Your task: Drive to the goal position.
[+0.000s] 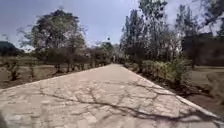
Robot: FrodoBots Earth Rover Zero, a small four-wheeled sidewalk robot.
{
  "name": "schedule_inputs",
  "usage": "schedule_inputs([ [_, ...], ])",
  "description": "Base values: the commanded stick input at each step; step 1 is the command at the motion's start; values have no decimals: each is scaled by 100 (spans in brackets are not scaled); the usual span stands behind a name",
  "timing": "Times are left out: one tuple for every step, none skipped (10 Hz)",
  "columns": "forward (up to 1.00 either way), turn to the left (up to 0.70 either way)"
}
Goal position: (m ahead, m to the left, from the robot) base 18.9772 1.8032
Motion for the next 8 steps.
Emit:
schedule_inputs([
  [70,0],
  [70,0],
  [70,0],
  [70,0],
  [70,0],
  [70,0],
  [70,0],
  [70,0],
])
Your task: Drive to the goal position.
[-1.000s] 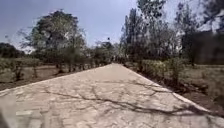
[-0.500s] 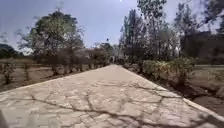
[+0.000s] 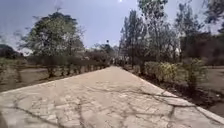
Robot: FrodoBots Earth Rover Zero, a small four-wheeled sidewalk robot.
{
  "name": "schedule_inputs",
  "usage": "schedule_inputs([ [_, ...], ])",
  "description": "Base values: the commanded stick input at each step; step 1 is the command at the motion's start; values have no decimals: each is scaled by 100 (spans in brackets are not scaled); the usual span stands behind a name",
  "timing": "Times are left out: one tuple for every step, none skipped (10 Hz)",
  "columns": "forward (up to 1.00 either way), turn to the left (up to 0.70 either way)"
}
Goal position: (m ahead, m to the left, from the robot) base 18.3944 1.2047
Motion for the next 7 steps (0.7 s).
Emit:
schedule_inputs([
  [70,0],
  [70,0],
  [70,0],
  [70,0],
  [70,0],
  [70,0],
  [70,0],
])
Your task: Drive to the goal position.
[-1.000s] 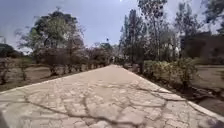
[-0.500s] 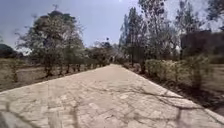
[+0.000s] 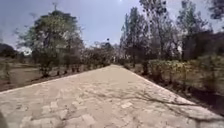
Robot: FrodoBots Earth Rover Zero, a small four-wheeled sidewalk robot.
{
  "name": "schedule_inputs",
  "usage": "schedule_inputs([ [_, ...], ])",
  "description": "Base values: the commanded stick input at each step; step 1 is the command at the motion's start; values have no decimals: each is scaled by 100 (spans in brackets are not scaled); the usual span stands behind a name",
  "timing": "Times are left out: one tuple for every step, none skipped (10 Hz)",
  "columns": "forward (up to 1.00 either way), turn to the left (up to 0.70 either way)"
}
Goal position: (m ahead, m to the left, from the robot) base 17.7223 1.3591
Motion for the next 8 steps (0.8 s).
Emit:
schedule_inputs([
  [70,0],
  [70,0],
  [70,0],
  [70,0],
  [70,0],
  [70,0],
  [70,0],
  [70,0],
])
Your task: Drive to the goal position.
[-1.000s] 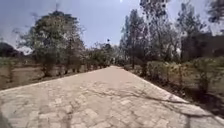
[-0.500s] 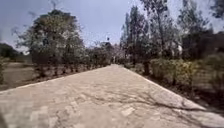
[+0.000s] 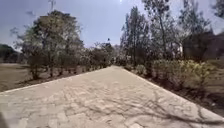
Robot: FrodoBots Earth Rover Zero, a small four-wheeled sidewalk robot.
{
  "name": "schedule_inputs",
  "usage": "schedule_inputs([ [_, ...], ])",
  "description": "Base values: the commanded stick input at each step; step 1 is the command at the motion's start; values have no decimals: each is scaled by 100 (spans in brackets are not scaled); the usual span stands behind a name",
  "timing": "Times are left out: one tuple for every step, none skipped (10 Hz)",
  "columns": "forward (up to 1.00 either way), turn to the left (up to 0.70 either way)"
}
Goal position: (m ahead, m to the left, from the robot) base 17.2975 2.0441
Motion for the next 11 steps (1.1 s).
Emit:
schedule_inputs([
  [70,0],
  [70,0],
  [70,0],
  [70,0],
  [70,0],
  [70,0],
  [77,0],
  [83,0],
  [85,0],
  [85,0],
  [85,0],
])
